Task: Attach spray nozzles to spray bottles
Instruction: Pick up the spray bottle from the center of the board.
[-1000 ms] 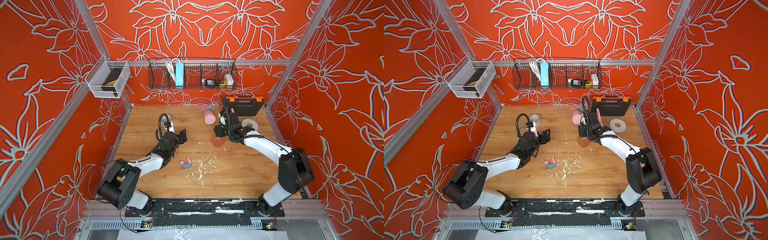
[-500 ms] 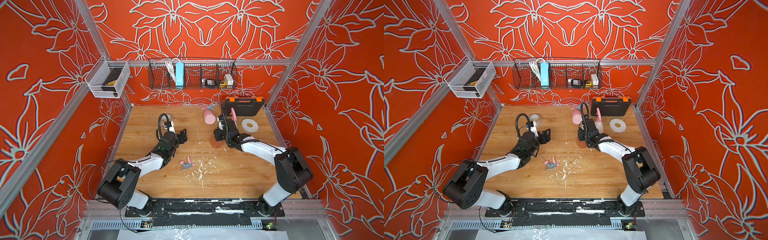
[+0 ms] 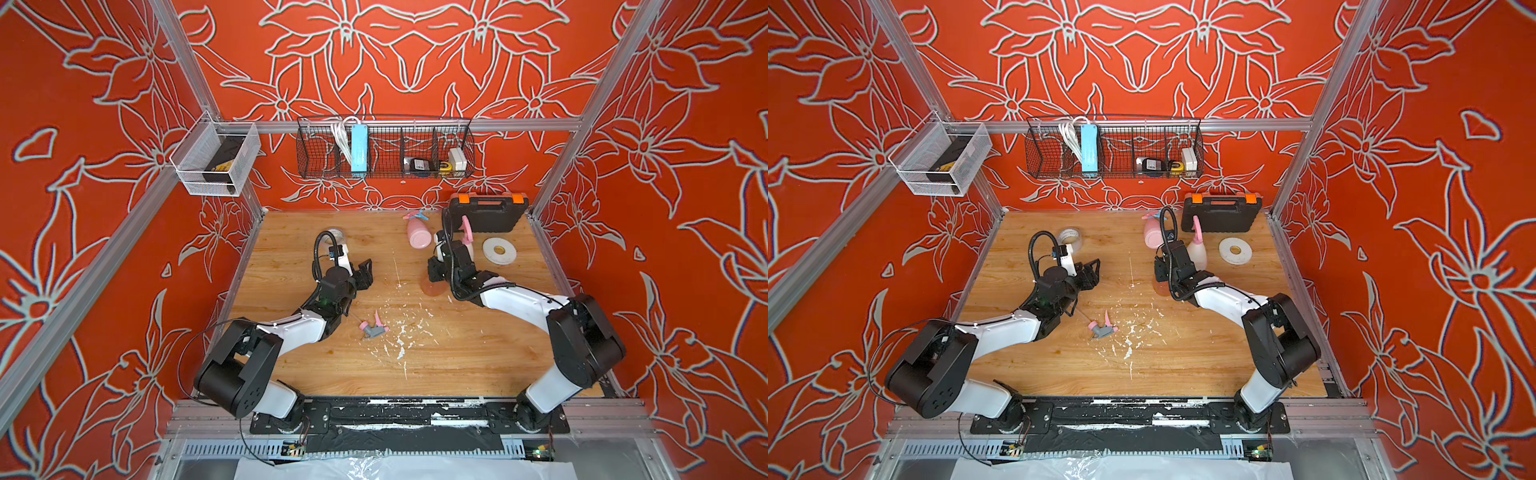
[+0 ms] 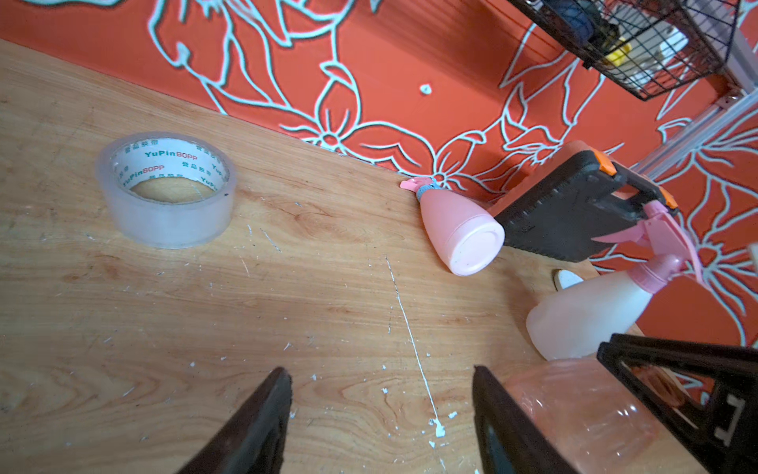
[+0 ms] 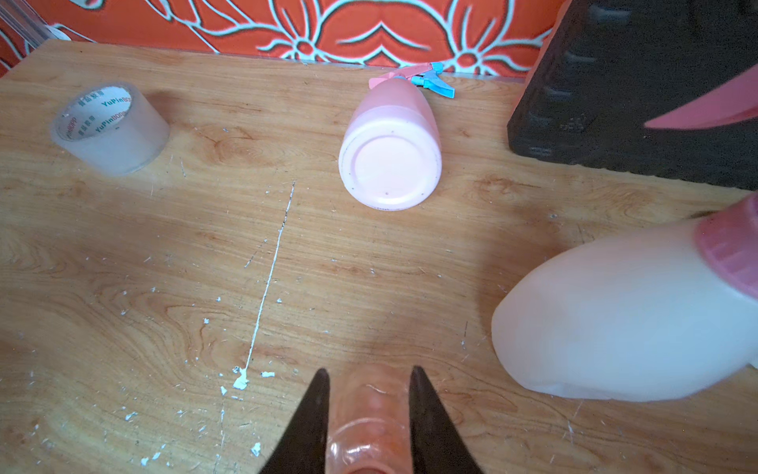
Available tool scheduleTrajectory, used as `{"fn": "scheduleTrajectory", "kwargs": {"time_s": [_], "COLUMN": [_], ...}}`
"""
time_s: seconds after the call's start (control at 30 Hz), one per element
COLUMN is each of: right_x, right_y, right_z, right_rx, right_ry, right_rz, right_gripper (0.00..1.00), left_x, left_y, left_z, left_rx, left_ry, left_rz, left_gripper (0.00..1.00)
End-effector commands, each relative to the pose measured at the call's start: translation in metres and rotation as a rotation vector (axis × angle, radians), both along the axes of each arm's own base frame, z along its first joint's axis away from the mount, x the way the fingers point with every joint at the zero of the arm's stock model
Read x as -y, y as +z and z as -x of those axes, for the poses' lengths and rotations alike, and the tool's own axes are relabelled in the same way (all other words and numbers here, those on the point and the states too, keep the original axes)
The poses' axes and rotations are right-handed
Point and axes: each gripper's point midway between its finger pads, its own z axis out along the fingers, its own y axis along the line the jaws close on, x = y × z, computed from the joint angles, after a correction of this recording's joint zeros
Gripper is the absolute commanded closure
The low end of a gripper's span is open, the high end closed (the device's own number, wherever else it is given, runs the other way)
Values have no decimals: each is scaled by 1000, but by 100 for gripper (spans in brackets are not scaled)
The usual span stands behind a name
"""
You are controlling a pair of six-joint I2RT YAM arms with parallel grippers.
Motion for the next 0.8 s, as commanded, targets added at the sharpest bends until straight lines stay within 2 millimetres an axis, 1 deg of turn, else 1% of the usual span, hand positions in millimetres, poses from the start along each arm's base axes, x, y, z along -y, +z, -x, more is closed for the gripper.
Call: {"fn": "scheduleTrajectory", "kwargs": {"time_s": [0.0,0.03,0.07,0.1,0.2,0.3,0.4,0.5,0.6,0.77], "right_x": [-2,-6,-9,-12,-21,-28,-34,-39,-44,-51], "right_y": [26,33,44,53,78,105,127,142,152,158], "right_z": [4,6,5,6,10,18,27,37,47,57], "right_rx": [3,-7,-11,-22,-47,-37,-33,-24,-11,-4], "right_ry": [18,40,61,83,136,185,234,274,310,349], "right_rz": [5,10,12,14,-1,-42,-77,-109,-134,-136], "right_gripper": [93,94,95,95,96,96,96,96,96,96], "left_x": [27,39,53,65,96,119,133,144,155,167], "left_y": [35,40,44,46,43,36,32,34,33,33], "left_z": [7,14,22,29,44,57,62,62,59,58], "left_rx": [201,247,297,330,395,441,453,469,475,479], "left_ry": [-186,-268,-362,-430,-579,-684,-761,-797,-823,-857], "left_rz": [-30,-43,-60,-80,-170,-243,-231,-211,-213,-201], "left_gripper": [34,34,34,33,21,14,8,3,2,2]}}
